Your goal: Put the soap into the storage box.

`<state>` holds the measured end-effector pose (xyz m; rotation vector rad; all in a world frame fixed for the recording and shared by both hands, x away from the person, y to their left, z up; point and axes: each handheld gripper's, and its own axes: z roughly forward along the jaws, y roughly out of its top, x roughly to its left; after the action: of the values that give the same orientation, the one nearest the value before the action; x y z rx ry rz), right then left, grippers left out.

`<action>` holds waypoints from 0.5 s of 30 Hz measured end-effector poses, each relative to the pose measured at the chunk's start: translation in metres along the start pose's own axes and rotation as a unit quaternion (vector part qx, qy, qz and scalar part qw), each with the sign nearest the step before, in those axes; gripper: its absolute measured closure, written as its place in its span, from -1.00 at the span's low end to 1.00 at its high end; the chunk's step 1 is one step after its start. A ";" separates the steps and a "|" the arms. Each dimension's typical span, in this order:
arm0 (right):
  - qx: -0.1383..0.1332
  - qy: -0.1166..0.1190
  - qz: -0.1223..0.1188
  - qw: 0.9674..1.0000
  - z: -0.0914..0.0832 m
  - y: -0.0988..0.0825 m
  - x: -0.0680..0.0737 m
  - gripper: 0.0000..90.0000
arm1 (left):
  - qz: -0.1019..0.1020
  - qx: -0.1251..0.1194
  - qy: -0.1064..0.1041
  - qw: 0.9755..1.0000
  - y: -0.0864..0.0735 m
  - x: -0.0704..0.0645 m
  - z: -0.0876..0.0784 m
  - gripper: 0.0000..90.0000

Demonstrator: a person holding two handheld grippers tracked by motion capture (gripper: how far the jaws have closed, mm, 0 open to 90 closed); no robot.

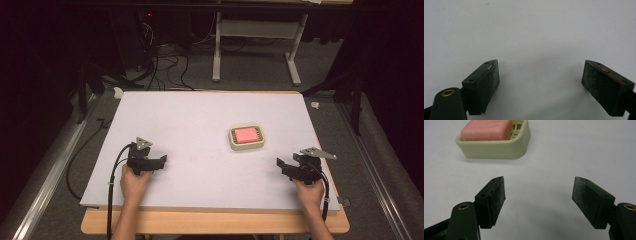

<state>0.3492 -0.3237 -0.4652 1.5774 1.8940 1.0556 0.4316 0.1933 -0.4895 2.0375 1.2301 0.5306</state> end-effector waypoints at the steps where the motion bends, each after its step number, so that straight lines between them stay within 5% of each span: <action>1: 0.003 -0.001 -0.004 1.000 0.001 0.000 0.000 -0.40 | 0.000 -0.001 0.000 1.000 0.000 0.000 0.000 -0.67; 15: 0.032 -0.027 -0.016 0.999 0.014 -0.004 0.001 -0.40 | 0.000 -0.001 0.000 1.000 0.000 0.000 0.000 -0.67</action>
<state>0.3567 -0.3188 -0.4767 1.5891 1.9268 0.9393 0.4317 0.1933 -0.4896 2.0361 1.2303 0.5322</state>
